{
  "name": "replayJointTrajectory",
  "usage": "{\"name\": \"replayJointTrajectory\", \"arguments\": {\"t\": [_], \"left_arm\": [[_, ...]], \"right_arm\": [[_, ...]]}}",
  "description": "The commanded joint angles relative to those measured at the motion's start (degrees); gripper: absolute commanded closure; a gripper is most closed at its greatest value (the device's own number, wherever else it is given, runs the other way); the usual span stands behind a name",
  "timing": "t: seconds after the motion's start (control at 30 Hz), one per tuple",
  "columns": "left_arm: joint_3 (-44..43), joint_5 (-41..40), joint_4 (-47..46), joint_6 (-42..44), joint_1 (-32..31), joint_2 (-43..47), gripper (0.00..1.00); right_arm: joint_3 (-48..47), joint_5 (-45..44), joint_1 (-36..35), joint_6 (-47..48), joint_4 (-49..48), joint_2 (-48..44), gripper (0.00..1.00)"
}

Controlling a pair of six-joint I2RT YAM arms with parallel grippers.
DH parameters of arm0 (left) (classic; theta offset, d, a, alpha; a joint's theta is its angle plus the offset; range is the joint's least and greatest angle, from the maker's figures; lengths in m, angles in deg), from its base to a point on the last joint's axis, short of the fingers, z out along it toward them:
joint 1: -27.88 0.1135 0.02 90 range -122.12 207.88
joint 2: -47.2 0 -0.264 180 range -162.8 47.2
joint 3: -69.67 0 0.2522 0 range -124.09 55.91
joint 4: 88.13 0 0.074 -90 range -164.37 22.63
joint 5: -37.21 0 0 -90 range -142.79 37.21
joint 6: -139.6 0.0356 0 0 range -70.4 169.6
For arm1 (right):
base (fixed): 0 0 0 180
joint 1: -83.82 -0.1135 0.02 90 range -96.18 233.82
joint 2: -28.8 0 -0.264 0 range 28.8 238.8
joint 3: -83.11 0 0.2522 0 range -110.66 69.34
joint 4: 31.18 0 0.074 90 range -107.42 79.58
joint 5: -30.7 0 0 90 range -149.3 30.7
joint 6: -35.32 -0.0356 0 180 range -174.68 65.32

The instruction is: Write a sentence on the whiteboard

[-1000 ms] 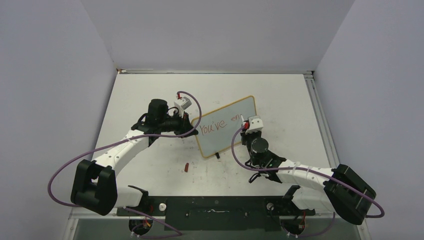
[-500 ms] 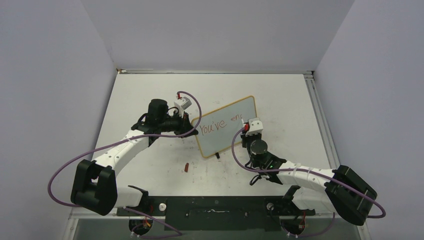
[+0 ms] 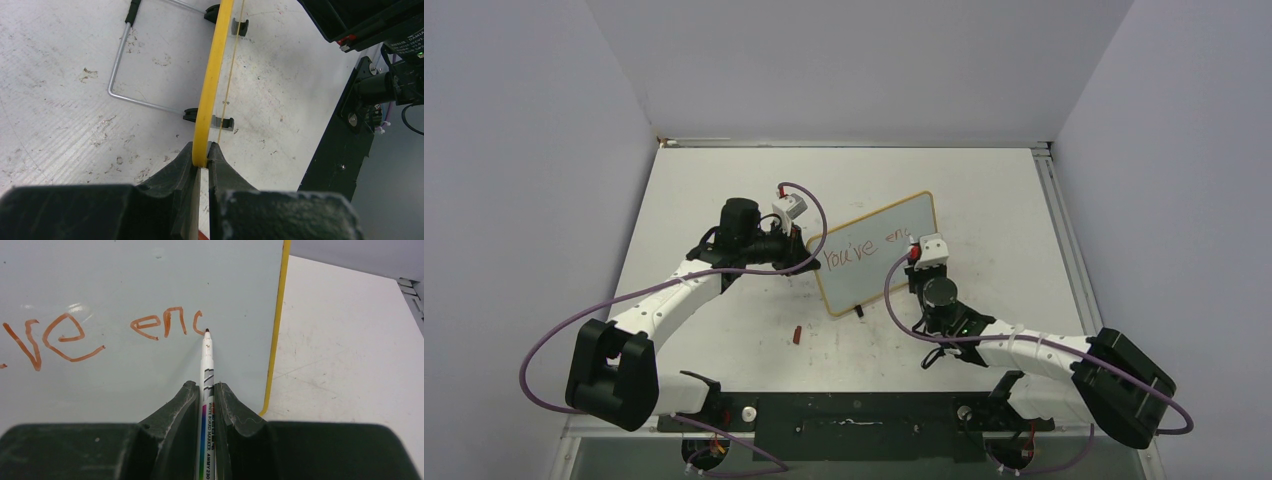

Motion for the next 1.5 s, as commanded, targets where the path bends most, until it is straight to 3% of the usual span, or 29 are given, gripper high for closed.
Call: {"name": "replayJointTrajectory", "arguments": {"t": [0.0, 0.33, 0.6, 1.47], "left_arm": [[0.5, -5.9, 6.2, 2.4, 0.0, -0.9, 1.00], [0.5, -5.9, 6.2, 2.4, 0.0, -0.9, 1.00], [0.4, -6.1, 6.2, 2.3, 0.0, -0.8, 1.00], [0.4, -5.9, 6.2, 2.3, 0.0, -0.7, 1.00]], "right_arm": [[-3.5, 0.7, 0.5, 1.8, -4.0, 1.1, 0.95], [-3.4, 2.3, 0.3, 2.3, -4.2, 1.2, 0.95], [-0.9, -1.4, 0.8, 1.2, -3.1, -4.7, 0.95], [-3.4, 2.8, 2.8, 2.4, -5.7, 1.4, 0.95]]}}
